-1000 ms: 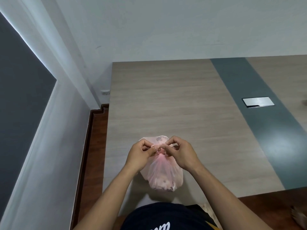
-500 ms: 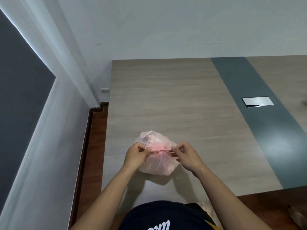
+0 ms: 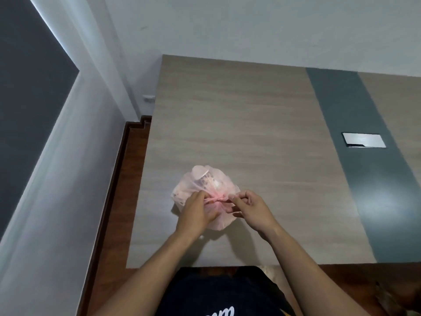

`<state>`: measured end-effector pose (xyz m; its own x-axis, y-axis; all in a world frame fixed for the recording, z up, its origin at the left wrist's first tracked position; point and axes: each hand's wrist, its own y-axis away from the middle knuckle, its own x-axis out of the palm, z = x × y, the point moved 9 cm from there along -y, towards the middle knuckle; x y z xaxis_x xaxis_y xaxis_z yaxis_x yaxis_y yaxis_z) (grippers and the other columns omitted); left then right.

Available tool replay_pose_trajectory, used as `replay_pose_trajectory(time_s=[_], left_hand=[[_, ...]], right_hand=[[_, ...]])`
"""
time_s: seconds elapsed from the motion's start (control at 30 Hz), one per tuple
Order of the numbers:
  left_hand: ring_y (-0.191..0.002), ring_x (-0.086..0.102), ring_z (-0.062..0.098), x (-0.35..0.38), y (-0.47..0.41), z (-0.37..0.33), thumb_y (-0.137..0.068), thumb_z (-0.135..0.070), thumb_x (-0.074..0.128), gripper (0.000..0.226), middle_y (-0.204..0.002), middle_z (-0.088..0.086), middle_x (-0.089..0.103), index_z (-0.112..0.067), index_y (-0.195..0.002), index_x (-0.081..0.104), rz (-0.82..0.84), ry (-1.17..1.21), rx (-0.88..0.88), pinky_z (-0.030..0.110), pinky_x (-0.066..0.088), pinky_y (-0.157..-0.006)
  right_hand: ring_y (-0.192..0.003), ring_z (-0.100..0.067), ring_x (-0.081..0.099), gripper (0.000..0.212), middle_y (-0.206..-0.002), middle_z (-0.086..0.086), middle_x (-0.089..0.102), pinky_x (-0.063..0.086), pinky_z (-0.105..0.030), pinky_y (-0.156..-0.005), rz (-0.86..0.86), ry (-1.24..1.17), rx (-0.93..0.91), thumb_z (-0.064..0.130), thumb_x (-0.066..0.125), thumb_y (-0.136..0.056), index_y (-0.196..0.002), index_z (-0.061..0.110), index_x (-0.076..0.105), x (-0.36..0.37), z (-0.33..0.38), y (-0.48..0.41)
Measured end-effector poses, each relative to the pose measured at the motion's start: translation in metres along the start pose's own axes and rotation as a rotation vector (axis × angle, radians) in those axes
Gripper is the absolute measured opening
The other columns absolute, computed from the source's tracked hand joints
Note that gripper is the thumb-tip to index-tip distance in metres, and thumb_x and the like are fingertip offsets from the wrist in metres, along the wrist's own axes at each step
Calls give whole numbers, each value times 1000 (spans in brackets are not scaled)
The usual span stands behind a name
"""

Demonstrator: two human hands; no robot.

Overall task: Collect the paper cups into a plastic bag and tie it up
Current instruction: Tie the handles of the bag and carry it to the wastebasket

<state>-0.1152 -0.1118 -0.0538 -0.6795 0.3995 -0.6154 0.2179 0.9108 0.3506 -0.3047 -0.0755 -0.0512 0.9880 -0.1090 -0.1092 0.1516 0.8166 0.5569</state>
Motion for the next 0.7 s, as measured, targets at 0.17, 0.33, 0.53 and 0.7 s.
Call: replay_pose_trajectory(time_s=[0.17,0.33,0.53,0.7], left_hand=[[-103,68,15,2,4,-1,-106,-16,69,12,-115,-6,72,-21,-114,77,-97,-36,1,26,53,-82],[-108,71,15,7,7,-22,-104,-9,72,28,-126,1,79,-18,-127,84,-172,14,42,20,49,-93],[-114,73,16,32,18,-52,-105,-13,70,27,-127,2,79,-18,-128,84,-239,-34,67,22,54,-100],[-105,69,5,50,28,-66,-104,-10,72,23,-120,0,79,-15,-122,85,-307,27,26,-3,42,-89]], right_hand=[[-98,-34,82,30,-88,-1,82,60,-31,-75,87,45,3,30,77,-103,-109,1,69,-6,-5,-2],[-86,-23,81,9,-99,1,81,59,-31,-72,208,276,-146,26,73,-105,-106,22,81,-31,10,-16],[-91,-8,68,40,-129,15,66,58,-23,-89,318,540,-326,29,80,-99,-137,41,72,-65,9,-28],[-90,-2,65,25,-122,8,69,56,-25,-88,334,598,-450,29,83,-96,-119,36,78,-83,14,-35]])
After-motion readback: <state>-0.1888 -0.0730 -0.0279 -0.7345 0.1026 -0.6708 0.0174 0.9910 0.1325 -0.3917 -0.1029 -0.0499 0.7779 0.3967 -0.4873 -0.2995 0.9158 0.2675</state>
